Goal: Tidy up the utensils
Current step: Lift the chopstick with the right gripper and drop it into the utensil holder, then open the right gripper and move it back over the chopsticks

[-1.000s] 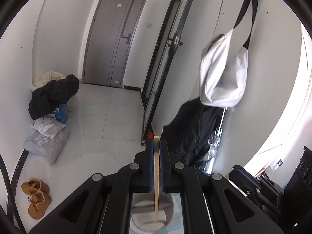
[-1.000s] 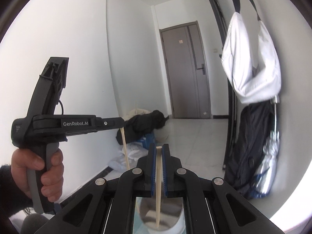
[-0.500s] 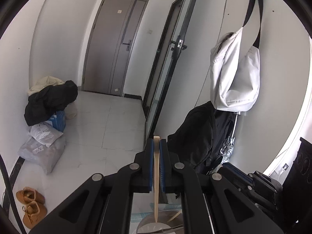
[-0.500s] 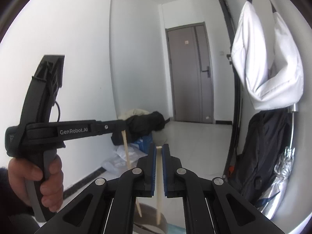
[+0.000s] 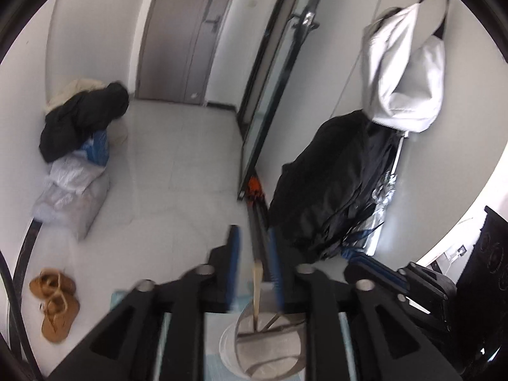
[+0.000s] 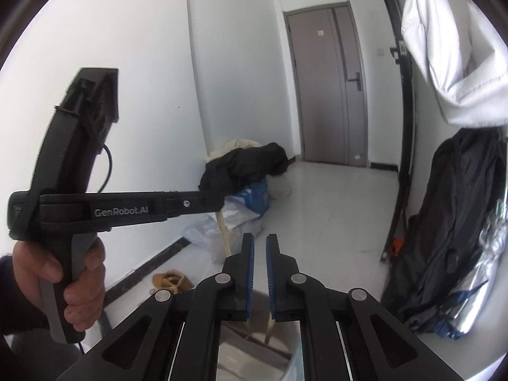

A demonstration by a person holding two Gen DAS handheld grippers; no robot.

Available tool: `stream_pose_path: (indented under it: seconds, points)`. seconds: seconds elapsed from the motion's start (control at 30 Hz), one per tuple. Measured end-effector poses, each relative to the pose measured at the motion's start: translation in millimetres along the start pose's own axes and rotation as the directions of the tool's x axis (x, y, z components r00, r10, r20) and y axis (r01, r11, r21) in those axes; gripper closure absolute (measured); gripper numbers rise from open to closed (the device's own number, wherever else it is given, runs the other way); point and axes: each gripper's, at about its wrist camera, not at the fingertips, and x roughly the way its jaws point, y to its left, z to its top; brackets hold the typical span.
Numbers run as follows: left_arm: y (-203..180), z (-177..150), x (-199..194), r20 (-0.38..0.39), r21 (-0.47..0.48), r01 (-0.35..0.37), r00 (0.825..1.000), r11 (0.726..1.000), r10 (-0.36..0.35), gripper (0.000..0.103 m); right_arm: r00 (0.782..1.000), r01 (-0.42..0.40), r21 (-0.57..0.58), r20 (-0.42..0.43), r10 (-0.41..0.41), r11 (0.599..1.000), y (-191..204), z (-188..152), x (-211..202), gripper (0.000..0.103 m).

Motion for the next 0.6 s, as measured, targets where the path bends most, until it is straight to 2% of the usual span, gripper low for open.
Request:
stream_pose_path:
  seconds: [0.07,0.17,0.27,0.43,0.47,0.5,0.6]
  points:
    - [3.4,-5.0,-8.0,0.007,-0.019,-0.018,1.0,1.0,0.018,0.06,1.0,-0.005,0.016,-0.007,0.005,1.0,1.0,-1.4,-3.5,0.095]
    - [2.4,-9.5,-24.5,0.027,-0.021,-0.072,0.997,0.997,0.073,0.049,1.0,0.012,0.038,0.007,-0.013,0.999,4.0,-2.8,-18.1,0.093]
    - [-3.0,-14.8,-40.6,0.047,-0.012,-0.108,0.993,0.994,0.108,0.046,0.998,0.051,0.062,0.038,-0.053,0.997,6.3,-7.6,-39.6,0.069]
    - [-14.4,-27.4,-64.9,0.088,0.016,-0.173,0.981,0.985,0.171,0.033,0.991,0.099,0.109,0.084,-0.109,0.989,13.0,-15.4,-73.8,0.049]
    - [-17.2,-29.7,-69.4,0.098,0.019,-0.181,0.979,0.983,0.178,0.032,0.988,0.117,0.117,0.09,-0.128,0.986,15.5,-17.4,-80.0,0.038]
    - [-20.0,-33.1,-75.3,0.11,0.021,-0.187,0.977,0.982,0.183,0.032,0.985,0.13,0.125,0.1,-0.143,0.984,18.7,-19.8,-87.6,0.034]
    - [-28.5,-41.9,-87.3,0.125,0.034,-0.202,0.973,0.979,0.196,0.03,0.978,0.151,0.133,0.124,-0.167,0.98,30.6,-27.4,-108.1,0.031]
